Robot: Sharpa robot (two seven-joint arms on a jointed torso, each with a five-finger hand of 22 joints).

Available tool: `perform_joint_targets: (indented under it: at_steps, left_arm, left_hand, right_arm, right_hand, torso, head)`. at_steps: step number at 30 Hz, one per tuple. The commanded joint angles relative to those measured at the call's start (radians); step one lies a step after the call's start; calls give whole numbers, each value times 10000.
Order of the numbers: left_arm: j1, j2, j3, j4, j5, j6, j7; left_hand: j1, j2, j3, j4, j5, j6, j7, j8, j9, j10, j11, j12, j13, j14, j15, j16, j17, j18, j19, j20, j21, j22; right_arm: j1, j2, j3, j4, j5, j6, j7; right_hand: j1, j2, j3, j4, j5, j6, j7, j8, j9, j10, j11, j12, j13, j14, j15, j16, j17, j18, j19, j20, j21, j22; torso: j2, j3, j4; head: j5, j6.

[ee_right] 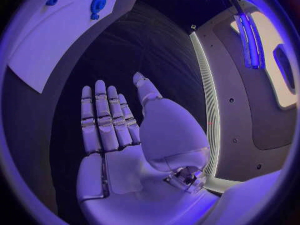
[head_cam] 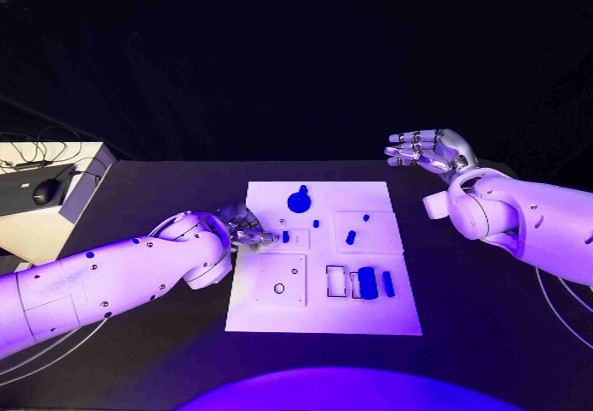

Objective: Assemble the parts on the task board

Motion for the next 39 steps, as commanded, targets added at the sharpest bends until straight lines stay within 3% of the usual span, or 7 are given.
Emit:
perform_joint_targets:
  at_steps: [1,7,24,30,36,38,39]
  left_arm:
    - [-7,-34,7,67,-11,98,90]
    - [-7,-102,27,142,-11,108,114]
    - [-12,-344,226,361,143,310,191]
    - [-21,-485,437,471,597,438,414]
    - [-22,-632,776,445,2608,493,1216]
    - [-22,-667,927,406,3341,501,1521]
    - [-21,-681,1003,373,3651,487,1667]
  left_hand:
    - [5,145,-624,180,-60,86,-17,49,13,484,-53,32,16,-30,-67,9,13,-119,15,-26,-2,245]
    - [130,390,-1612,220,-106,94,-1,57,42,484,-40,34,19,-32,-65,-1,2,-116,20,-25,-14,249]
    - [239,525,-1725,158,-90,26,17,44,52,478,-40,-27,1,-44,-73,-31,-38,-102,-9,-30,-82,220]
    - [120,420,-1790,343,-98,-163,61,56,84,464,-35,-231,-34,-81,-88,-159,-192,-61,-83,-41,-265,124]
    - [40,49,-1688,863,-233,-988,522,-499,-319,64,180,-964,-182,-363,20,-1080,-1177,174,-629,74,-1589,-618]
    - [-42,-69,-1661,1056,-604,-1309,729,-761,-575,-160,311,-1077,-162,-531,112,-1356,-1460,284,-810,170,-2022,-855]
    - [-56,-84,-1630,1126,-1196,-1531,871,-923,-720,-373,437,-1163,-166,-765,193,-1640,-1759,371,-1054,248,-2513,-1121]
  right_arm:
    - [1,-9,6,6,-55,78,68]
    - [1,-12,6,0,-56,76,66]
    - [1,-21,6,-21,-56,82,61]
    - [1,-33,6,-17,-56,90,63]
    - [1,-28,6,-24,-57,92,63]
    - [0,-24,6,-27,-57,94,64]
    - [0,-22,6,-29,-57,93,64]
  right_hand:
    - [-59,55,41,28,40,10,51,-45,-5,6,-15,-21,-16,-36,-2,-40,-13,-64,-61,-18,-21,0]
    - [-42,44,44,11,37,0,56,-49,-5,1,-13,-22,-16,-41,0,-39,-13,-64,-69,-13,-22,0]
    - [-42,44,44,11,37,0,56,-49,-5,1,-13,-22,-16,-41,0,-39,-13,-64,-69,-13,-22,0]
    - [-42,44,44,11,37,0,56,-49,-5,1,-13,-22,-16,-41,0,-39,-13,-64,-69,-13,-22,0]
    - [-42,44,44,11,37,0,56,-49,-5,1,-13,-22,-16,-41,0,-39,-13,-64,-69,-13,-22,0]
    - [-42,44,44,11,37,0,56,-49,-5,1,-13,-22,-16,-41,0,-39,-13,-64,-69,-13,-22,0]
    - [-42,44,44,11,37,0,56,-49,-5,1,-13,-22,-16,-41,0,-39,-13,-64,-69,-13,-22,0]
  torso:
    - [-5,4,0]
    - [-6,4,0]
    - [0,-1,-1]
    - [2,-1,-6]
    - [3,7,-8]
    - [5,7,-13]
    - [5,4,-13]
  head:
    - [2,-9]
    - [10,-3]
    - [-3,14]
    - [-18,25]
    - [-10,21]
    - [-15,23]
    - [-19,21]
